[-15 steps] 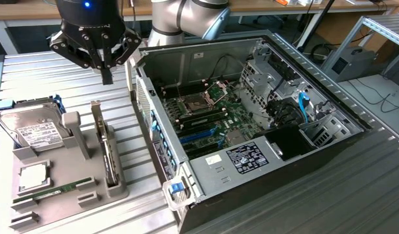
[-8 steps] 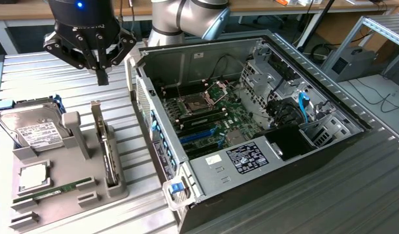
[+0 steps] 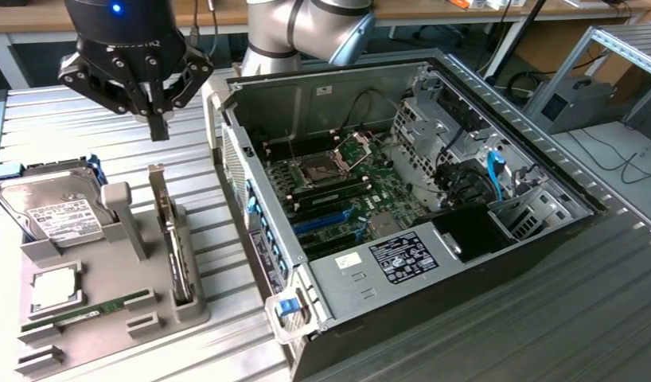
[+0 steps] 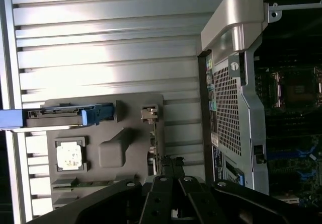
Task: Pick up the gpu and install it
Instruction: 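Reach for the gpu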
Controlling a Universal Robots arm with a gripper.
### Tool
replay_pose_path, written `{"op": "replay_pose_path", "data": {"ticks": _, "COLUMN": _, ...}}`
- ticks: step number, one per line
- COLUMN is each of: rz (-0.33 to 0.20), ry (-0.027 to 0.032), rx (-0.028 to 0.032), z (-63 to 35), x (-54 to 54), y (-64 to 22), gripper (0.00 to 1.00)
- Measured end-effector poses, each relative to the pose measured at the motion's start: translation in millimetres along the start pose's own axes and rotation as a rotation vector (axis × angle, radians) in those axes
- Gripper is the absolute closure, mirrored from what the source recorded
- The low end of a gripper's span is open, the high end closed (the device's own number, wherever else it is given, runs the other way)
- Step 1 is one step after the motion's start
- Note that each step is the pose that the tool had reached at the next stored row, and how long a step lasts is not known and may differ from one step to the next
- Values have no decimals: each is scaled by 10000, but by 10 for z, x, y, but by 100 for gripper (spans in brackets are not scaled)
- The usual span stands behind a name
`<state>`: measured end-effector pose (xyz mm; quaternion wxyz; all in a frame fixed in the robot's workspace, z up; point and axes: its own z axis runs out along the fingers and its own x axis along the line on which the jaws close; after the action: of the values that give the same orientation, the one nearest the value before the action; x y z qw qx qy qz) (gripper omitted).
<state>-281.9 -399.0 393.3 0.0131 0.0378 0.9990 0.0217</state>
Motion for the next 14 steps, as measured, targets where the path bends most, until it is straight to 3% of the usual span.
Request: {"op": "replay_pose_path", "data": {"ticks": 14, "rz": 0, "ry": 0, "rx": 1, "z": -3, "x": 99, "y": -7, "gripper": 89}}
